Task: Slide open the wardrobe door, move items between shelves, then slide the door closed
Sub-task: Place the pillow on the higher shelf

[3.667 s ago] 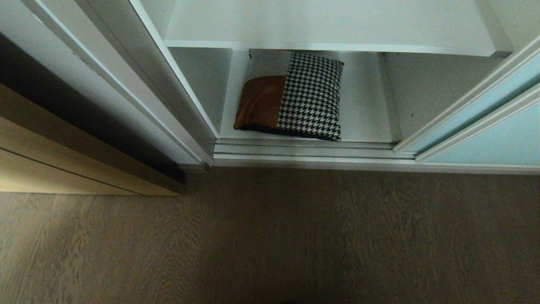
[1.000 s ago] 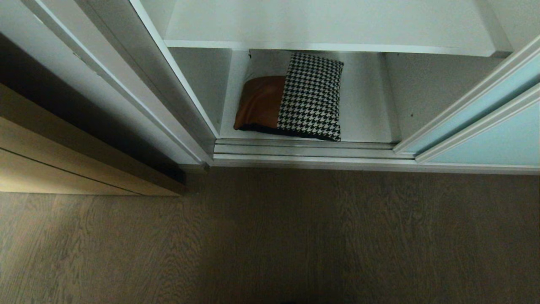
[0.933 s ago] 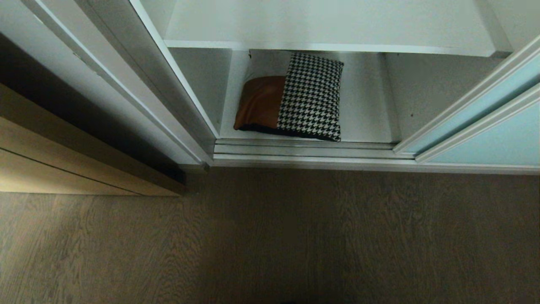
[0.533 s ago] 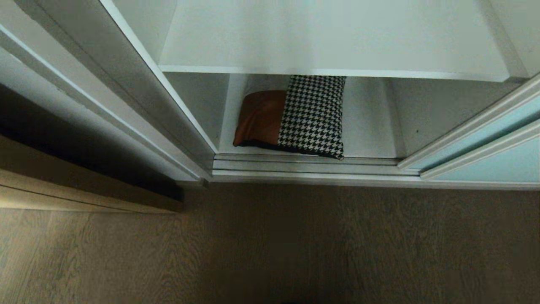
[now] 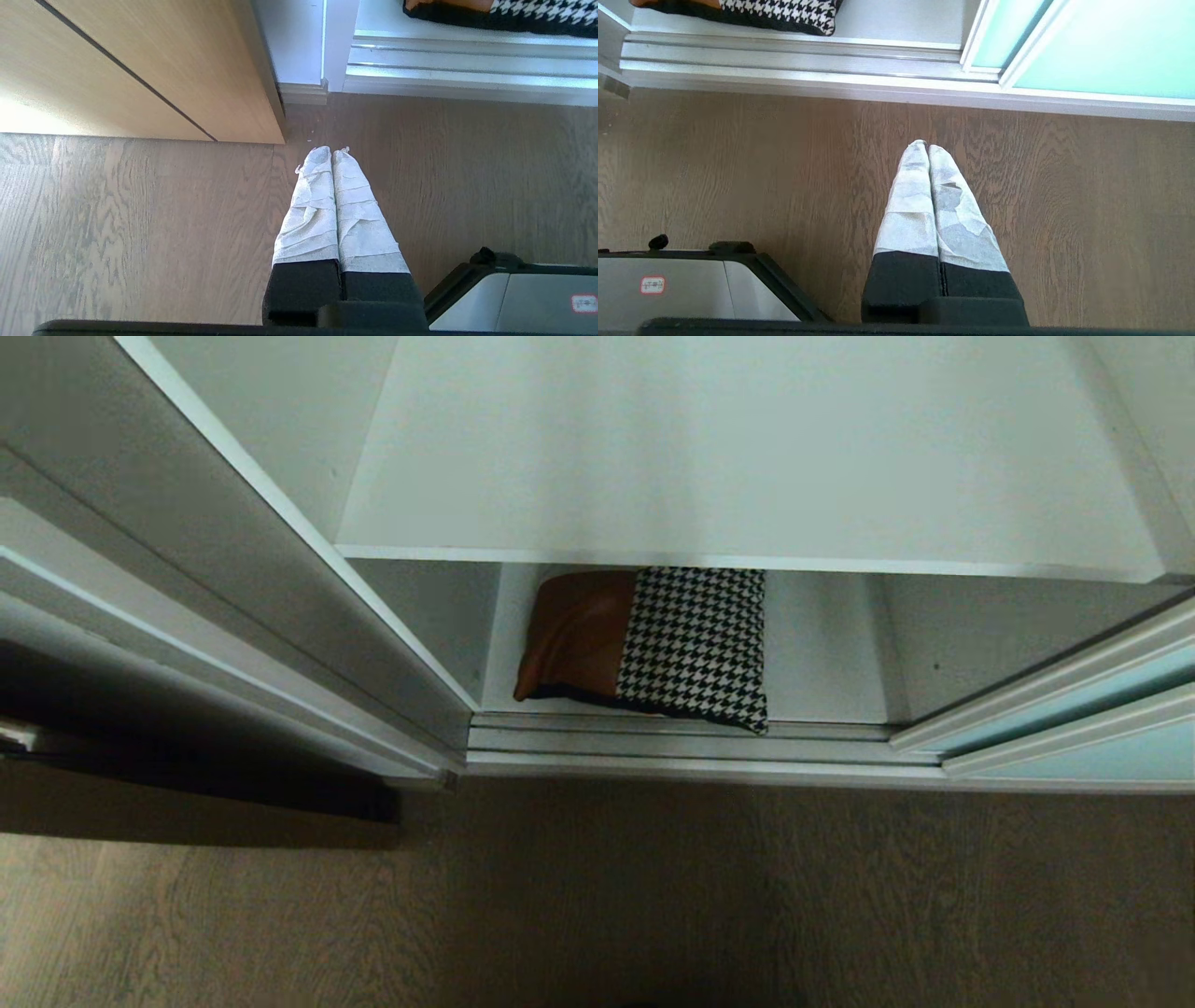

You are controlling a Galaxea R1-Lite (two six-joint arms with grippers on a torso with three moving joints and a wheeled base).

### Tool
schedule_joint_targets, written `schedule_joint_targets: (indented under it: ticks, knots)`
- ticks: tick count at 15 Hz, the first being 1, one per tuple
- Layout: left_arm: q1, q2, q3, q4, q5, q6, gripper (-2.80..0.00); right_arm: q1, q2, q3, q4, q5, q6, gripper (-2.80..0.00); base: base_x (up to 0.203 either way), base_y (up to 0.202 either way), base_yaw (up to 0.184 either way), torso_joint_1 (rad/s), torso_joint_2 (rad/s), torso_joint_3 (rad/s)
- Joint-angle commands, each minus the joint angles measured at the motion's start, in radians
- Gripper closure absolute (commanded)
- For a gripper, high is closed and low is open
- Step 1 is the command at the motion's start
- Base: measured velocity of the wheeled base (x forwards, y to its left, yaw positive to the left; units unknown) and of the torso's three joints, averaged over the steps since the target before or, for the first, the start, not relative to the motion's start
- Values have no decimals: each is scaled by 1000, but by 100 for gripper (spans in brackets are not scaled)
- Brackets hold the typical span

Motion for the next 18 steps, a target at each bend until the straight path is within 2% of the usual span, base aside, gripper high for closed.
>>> schedule_joint_targets:
  ticks: [1, 18]
  knots:
    - [0, 2, 2, -1, 0, 0, 0, 0, 0, 0, 0, 0, 0, 0, 0, 0, 0, 0, 0, 0]
    - [0, 2, 2, -1, 0, 1, 0, -1, 3, 0, -2, 0, -4, 0, 0, 0, 0, 0, 0, 0]
